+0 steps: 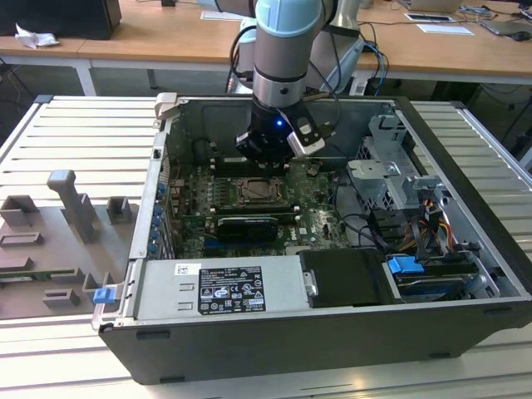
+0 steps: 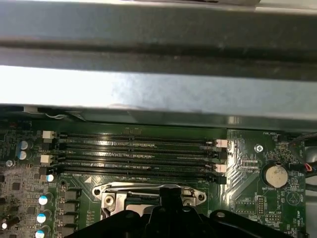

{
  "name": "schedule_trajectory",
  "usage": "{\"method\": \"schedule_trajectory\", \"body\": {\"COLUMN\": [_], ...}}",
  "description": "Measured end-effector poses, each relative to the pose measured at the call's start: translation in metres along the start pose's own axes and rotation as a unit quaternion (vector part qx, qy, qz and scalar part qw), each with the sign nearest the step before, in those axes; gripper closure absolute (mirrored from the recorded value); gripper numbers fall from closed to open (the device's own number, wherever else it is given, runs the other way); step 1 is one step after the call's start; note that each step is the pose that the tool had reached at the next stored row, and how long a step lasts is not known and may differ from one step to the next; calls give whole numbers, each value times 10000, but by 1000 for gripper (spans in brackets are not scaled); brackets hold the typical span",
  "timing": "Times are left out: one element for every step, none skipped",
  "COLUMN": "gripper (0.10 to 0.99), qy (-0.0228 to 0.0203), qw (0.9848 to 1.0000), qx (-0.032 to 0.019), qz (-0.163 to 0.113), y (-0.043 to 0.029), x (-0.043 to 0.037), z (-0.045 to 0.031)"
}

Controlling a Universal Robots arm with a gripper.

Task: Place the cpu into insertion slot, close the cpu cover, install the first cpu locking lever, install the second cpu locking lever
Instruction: 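Install the second cpu locking lever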

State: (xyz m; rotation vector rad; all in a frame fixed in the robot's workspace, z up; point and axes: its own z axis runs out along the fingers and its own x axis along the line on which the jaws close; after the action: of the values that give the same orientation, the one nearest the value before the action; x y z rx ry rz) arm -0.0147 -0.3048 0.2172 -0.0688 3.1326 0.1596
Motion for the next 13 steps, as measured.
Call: {"method": "schedule_trajectory", "body": {"gripper": [980, 980, 980, 980, 980, 980, 980, 980, 980, 980, 980, 980, 980], "qy": [0, 0, 0, 0, 0, 0, -1, -1, -1, -1, -1, -1, -1], "qw": [10000, 10000, 10000, 10000, 10000, 10000, 10000, 10000, 10000, 10000, 10000, 10000, 10000], "qx": [0, 0, 0, -1, 0, 0, -1, 0, 0, 0, 1, 1, 3], "qz": [0, 0, 0, 0, 0, 0, -1, 0, 0, 0, -1, -1, 0], "y": [2, 4, 6, 11, 17, 21, 23, 25, 26, 27, 29, 31, 34], "x": [0, -1, -1, -1, -1, -2, -2, -2, -2, -2, -2, -2, -2], "z": [-14, -39, -57, -104, -163, -202, -223, -239, -253, -263, -278, -299, -329]}}
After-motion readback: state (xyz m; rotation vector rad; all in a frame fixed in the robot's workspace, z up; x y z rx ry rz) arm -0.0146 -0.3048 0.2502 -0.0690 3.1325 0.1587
